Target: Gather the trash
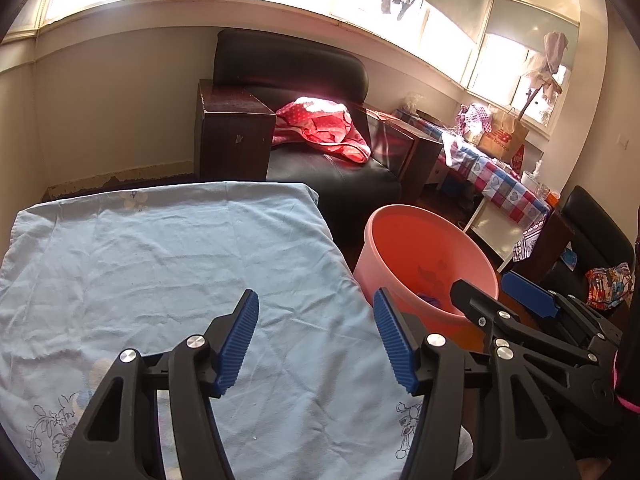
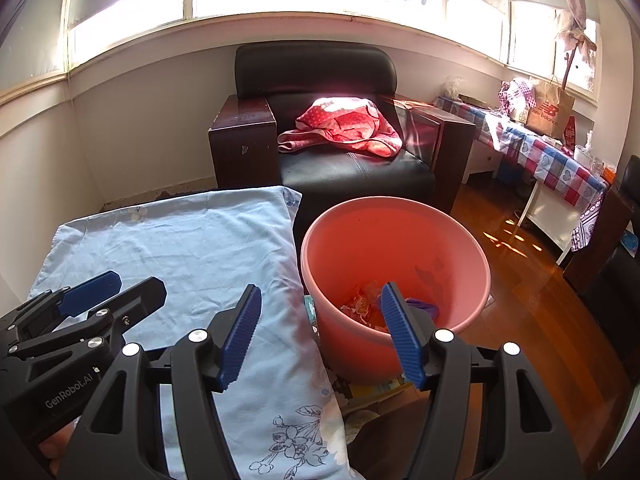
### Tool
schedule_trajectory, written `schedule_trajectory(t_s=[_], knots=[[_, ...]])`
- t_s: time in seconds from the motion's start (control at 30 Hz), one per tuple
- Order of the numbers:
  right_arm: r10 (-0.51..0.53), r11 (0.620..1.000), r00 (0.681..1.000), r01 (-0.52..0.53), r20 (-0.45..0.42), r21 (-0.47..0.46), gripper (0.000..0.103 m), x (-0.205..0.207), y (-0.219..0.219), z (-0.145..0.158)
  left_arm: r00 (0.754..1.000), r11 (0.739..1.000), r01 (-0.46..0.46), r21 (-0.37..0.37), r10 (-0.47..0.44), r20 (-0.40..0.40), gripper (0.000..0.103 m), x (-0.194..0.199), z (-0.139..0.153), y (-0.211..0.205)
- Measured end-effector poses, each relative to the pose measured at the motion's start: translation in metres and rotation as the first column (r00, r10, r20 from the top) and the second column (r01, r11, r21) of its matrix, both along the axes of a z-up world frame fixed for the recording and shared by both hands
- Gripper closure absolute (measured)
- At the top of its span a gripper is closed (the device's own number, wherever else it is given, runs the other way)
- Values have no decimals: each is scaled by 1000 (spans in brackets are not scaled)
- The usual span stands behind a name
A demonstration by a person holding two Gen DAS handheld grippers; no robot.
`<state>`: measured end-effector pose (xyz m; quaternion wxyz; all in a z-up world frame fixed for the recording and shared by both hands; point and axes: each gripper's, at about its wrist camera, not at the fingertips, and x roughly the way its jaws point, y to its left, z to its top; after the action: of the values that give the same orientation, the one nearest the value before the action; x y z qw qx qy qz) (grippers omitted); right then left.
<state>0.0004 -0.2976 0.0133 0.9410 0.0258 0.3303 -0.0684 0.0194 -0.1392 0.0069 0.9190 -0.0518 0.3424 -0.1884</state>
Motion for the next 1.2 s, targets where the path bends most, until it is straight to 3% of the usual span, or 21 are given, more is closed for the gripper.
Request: schedule_trajectory(t_s=[1.2], knots=[[1, 1000, 1000, -1, -20, 10, 40, 9, 4, -11, 1000, 1000, 6, 8, -6, -14, 45, 7, -8, -1]])
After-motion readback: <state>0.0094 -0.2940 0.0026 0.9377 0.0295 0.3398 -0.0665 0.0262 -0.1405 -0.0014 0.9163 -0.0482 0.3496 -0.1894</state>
